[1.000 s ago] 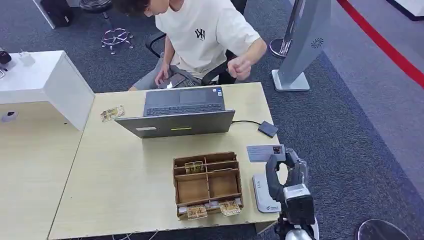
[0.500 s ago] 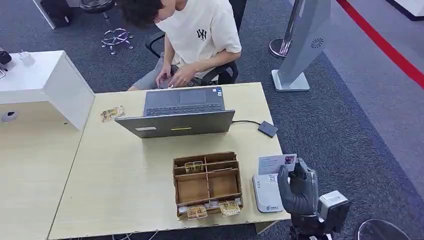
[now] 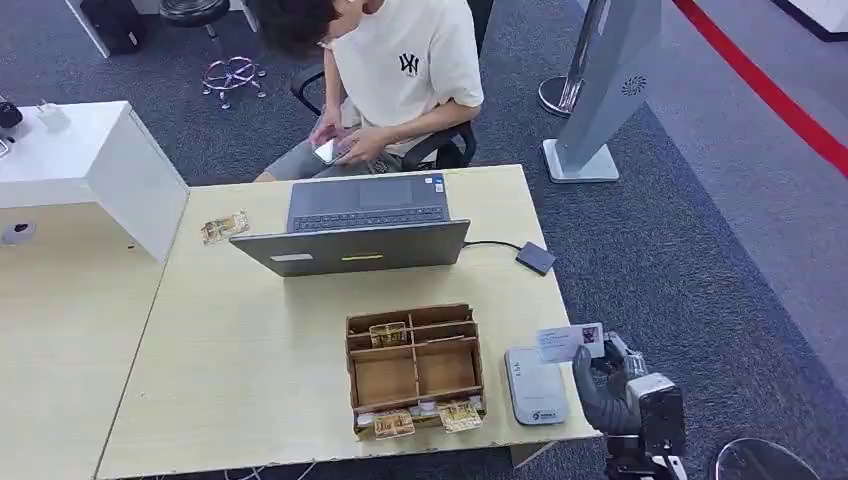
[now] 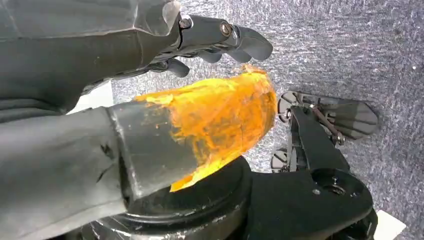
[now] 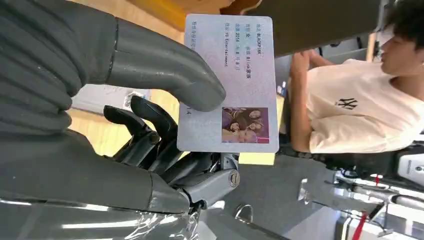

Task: Pass the card to the sensor for recognition and then transmit it.

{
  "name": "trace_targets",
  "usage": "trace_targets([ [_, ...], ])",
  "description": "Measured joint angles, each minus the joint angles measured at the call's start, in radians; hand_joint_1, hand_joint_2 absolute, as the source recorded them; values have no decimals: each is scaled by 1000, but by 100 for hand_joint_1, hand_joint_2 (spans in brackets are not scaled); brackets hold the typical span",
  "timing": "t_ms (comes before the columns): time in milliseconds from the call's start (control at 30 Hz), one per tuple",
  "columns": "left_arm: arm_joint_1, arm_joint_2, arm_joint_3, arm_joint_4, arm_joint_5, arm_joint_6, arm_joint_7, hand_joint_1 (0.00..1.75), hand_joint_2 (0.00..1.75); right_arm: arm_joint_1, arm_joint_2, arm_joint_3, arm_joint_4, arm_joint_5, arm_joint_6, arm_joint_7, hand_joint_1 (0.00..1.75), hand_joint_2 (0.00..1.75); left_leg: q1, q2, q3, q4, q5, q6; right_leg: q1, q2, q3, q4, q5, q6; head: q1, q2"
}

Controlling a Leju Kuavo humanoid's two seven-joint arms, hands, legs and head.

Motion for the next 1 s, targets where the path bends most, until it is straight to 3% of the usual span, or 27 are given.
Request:
trace_targets([
  [233,-1,0,-4,0,-14,32,0,0,0,-14,0,-31,48,38,8,20,175,175,0,0,0,0,0,0,0,0,0,0,0,0,0,0],
  [367,-3,0,-21,0,-23,75,-1,0,0,-51,0,-56,131,83,7,22,175,175,0,0,0,0,0,0,0,0,0,0,0,0,0,0],
  [567,-5,-3,-34,0,-24,88,-26,0,0,-104,0,-93,275,139,-7,22,175,175,0,0,0,0,0,0,0,0,0,0,0,0,0,0],
  [1000,-7,-3,-40,0,0,88,-36,0,0,-155,-54,-100,384,182,86,90,175,175,0,0,1,0,0,0,0,0,1,0,0,0,0,0],
])
